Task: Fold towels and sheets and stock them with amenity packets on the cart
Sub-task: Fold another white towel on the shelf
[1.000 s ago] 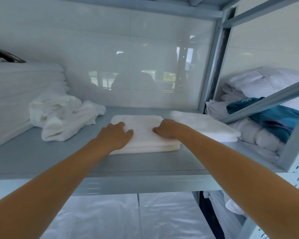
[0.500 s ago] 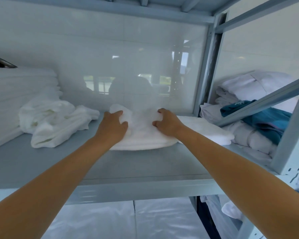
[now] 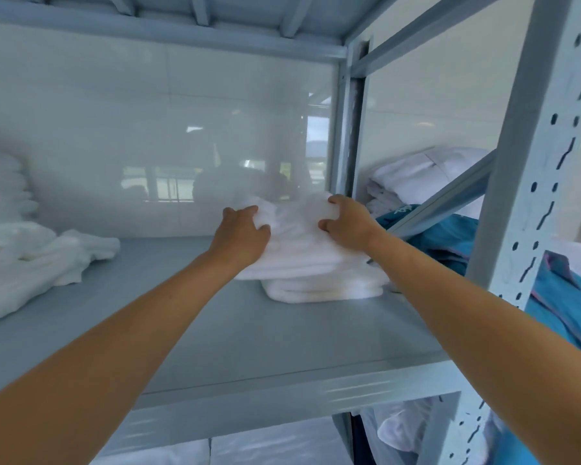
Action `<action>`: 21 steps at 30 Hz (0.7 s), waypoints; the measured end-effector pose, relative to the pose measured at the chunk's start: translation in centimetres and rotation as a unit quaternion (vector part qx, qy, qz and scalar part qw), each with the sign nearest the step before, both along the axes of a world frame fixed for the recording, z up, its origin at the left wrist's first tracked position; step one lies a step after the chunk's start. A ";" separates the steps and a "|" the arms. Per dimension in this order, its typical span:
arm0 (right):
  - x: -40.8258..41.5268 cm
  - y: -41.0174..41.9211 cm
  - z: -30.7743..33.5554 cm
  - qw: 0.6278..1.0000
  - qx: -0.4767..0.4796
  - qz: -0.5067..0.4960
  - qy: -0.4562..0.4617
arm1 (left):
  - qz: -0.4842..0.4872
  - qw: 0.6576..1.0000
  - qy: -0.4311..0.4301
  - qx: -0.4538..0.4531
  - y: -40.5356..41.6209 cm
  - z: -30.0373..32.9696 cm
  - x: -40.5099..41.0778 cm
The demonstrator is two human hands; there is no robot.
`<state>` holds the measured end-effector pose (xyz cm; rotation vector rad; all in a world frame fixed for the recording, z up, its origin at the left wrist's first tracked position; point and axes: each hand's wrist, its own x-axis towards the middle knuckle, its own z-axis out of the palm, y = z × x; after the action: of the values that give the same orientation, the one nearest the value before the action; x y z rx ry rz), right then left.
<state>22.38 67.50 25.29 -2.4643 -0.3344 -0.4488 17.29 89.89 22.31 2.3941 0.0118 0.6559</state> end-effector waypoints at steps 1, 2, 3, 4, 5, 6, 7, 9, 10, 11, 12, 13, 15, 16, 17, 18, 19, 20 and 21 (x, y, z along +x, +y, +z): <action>0.6 -1.0 0.1 1.000 0.003 -0.003 0.002 | -0.002 1.000 0.001 0.001 -1.0 0.0 0.7; 1.2 -1.9 0.2 1.000 0.005 -0.007 0.008 | -0.002 1.000 0.003 0.002 -1.9 0.1 1.3; 1.7 -2.6 0.3 1.000 0.006 -0.008 0.014 | -0.001 1.000 0.004 0.002 -2.7 0.1 1.8; 2.3 -3.2 0.4 1.000 0.005 -0.011 0.018 | 0.000 1.000 0.005 0.002 -3.4 0.1 2.4; 2.8 -3.6 0.6 1.000 -0.001 -0.016 0.020 | 0.002 1.000 0.007 0.000 -3.9 0.0 2.9; 3.4 -3.8 0.7 0.999 -0.010 -0.022 0.021 | 0.004 1.000 0.009 -0.001 -4.3 0.0 3.4; 3.8 -3.9 0.7 0.999 -0.018 -0.028 0.023 | 0.006 1.000 0.013 -0.002 -4.5 -0.1 4.0; 4.6 -3.7 0.4 0.998 -0.034 -0.039 0.035 | 0.015 1.000 0.025 0.001 -4.6 -0.6 5.0; 5.0 -3.6 -0.1 0.996 -0.056 -0.046 0.049 | 0.019 0.999 0.039 0.009 -4.6 -1.1 5.4; 5.3 -3.5 -0.7 0.992 -0.090 -0.054 0.076 | 0.021 0.998 0.062 0.023 -4.5 -1.8 5.9; 5.7 -3.4 -1.6 0.984 -0.127 -0.061 0.109 | 0.023 0.995 0.094 0.040 -4.4 -2.6 6.2; 5.8 -3.3 -2.6 0.972 -0.175 -0.069 0.138 | 0.024 0.990 0.130 0.054 -4.3 -3.5 6.5; 6.2 -3.1 -4.3 0.959 -0.197 -0.073 0.193 | 0.031 0.981 0.178 0.066 -4.0 -4.8 6.9; 6.6 -3.0 -4.9 0.953 -0.219 -0.067 0.197 | 0.036 0.980 0.183 0.065 -3.9 -5.1 7.0; 6.7 -3.0 -5.0 0.950 -0.231 -0.058 0.203 | 0.040 0.980 0.184 0.062 -3.8 -5.1 7.2; 6.9 -2.9 -4.9 0.948 -0.242 -0.051 0.199 | 0.040 0.980 0.185 0.058 -3.7 -5.0 7.3; 6.9 -2.9 -4.6 0.946 -0.256 -0.050 0.194 | 0.037 0.980 0.188 0.053 -3.6 -4.8 7.3; 6.9 -2.8 -4.4 0.948 -0.246 -0.058 0.194 | 0.033 0.979 0.192 0.053 -3.5 -4.7 7.2; 7.0 -2.9 -4.2 0.948 -0.256 -0.057 0.179 | 0.027 0.979 0.195 0.058 -3.4 -4.5 7.2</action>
<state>29.36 64.63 21.04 -3.0132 -0.1684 0.0636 24.50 86.54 17.82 2.6074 0.2092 0.2063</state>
